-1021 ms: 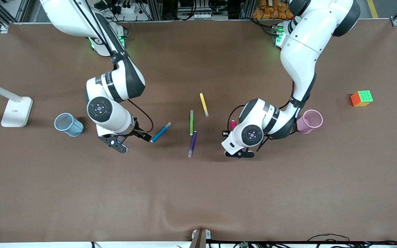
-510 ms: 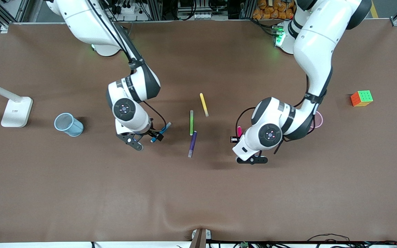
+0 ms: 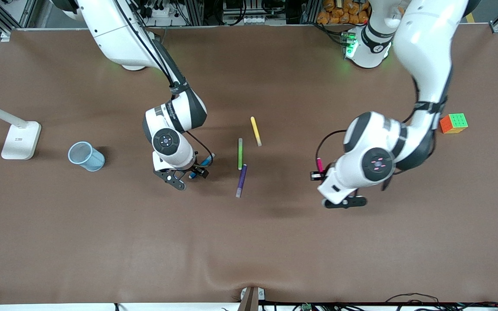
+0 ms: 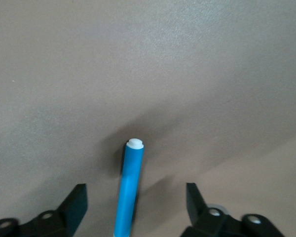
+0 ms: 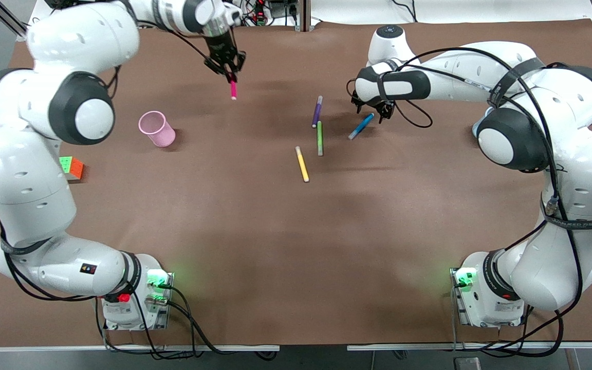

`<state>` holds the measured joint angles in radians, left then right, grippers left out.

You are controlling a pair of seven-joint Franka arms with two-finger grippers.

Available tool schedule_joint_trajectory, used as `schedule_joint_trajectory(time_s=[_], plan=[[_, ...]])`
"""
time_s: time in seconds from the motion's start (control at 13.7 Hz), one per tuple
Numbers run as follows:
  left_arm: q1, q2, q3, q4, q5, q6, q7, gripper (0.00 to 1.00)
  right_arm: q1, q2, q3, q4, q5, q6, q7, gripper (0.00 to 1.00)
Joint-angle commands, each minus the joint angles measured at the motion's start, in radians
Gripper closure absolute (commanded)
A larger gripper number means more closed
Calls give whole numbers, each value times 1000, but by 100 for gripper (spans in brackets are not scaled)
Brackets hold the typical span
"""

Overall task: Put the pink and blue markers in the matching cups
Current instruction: 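Lift the pink marker toward the pink cup while the right gripper grasps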

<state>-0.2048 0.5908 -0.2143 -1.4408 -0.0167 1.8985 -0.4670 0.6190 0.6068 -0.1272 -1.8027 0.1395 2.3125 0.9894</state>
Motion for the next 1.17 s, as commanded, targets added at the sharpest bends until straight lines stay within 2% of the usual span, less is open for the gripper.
schedule_joint_trajectory(time_s=[0.0, 0.22, 0.36, 0.58, 0.73, 1.02, 1.09], plan=[[31, -97, -4, -21, 17, -70, -7, 100, 18, 11, -9, 0, 11, 31, 44, 22], [85, -170, -4, -21, 17, -143, -8, 100, 34, 22, -9, 2, 11, 36, 46, 22], [120, -228, -4, -21, 17, -197, -2, 100, 36, 30, -9, 0, 11, 41, 46, 27], [137, -328, -2, -33, 44, -277, 8, 100, 36, 33, -9, 0, 11, 42, 46, 52], [139, -371, -5, -38, 127, -291, 11, 100, 34, 34, -11, 0, 9, 42, 44, 54], [209, -422, -5, -72, 141, -294, 13, 100, 27, 42, -11, 0, 9, 67, 44, 54], [228, -449, -5, -105, 141, -286, 11, 100, 25, 45, -11, 0, 9, 70, 44, 61]])
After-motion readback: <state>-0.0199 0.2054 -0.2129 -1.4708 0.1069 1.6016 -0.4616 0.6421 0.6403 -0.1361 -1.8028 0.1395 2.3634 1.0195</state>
